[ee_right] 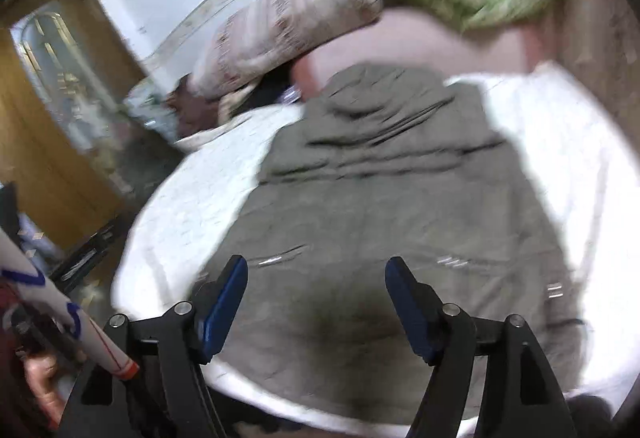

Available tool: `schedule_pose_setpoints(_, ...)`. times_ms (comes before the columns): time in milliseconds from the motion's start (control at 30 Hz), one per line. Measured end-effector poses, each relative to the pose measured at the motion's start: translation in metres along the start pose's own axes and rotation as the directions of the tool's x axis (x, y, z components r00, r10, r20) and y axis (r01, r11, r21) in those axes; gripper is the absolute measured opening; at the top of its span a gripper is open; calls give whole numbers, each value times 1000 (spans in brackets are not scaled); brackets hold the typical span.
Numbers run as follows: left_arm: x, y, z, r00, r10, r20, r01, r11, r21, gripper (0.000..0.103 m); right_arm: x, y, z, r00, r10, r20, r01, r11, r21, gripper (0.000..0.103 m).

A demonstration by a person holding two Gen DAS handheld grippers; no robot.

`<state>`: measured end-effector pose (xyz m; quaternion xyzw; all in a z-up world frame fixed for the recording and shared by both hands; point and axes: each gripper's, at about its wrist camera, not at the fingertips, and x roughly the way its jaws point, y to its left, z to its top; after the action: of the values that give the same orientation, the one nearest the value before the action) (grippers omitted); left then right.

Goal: Fold large clothes

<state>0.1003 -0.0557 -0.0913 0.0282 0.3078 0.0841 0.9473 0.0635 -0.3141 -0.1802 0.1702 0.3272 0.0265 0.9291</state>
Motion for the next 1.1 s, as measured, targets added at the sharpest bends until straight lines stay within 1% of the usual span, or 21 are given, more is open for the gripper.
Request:
schedule_pose_setpoints(67,1,-10,-6,999,-25,-22,25,1000,16,70,-8,-10,-6,997,-72,27,72,997,1,76)
schedule_pose_setpoints(100,1,-15,-9,999,-38,-32,38,999,24,70,-10,-15,-7,995,-93,30,93,996,4,76)
schedule_pose_setpoints(267,1,-35,-22,994,-90,-62,95,992,77,70,-11,-43,-14,983,-183,4,183,982,37,76)
schedule_pose_setpoints(400,-1,-45,-31,988,-129,-79,138,983,122,70,-6,-52,-16,979,-202,-12,202,977,62,76)
schedule_pose_setpoints(500,2,-47,-33,983,-157,-92,168,977,130,70,3,-44,-12,978,-210,-17,210,977,31,76)
schedule_pose_setpoints(633,11,-44,-36,976,-179,-123,193,974,119,70,21,-32,11,969,-247,10,247,969,-17,77)
schedule_pose_setpoints(667,15,-43,-36,974,-185,-133,200,973,113,70,32,-31,19,966,-259,4,259,965,-34,81)
schedule_pose_setpoints(700,18,-43,-36,973,-187,-138,202,973,109,71,48,-31,28,961,-275,-13,274,960,-48,81)
schedule_pose_setpoints(767,24,-40,-38,969,-193,-153,210,972,104,70,75,-37,36,953,-301,-44,299,953,-40,81)
schedule_pose_setpoints(867,28,-34,-39,967,-198,-162,215,972,97,70,119,-47,33,925,-354,-137,353,935,-36,81)
schedule_pose_setpoints(900,29,-33,-39,967,-198,-162,215,972,96,70,129,-49,28,919,-358,-165,357,933,-35,81)
schedule_pose_setpoints(967,32,-30,-40,967,-195,-163,212,973,95,70,134,-48,19,923,-338,-183,338,941,-31,80)
schedule_pose_setpoints(1100,43,-28,-44,961,-206,-185,224,971,85,70,128,-43,9,927,-320,-194,316,947,-53,80)
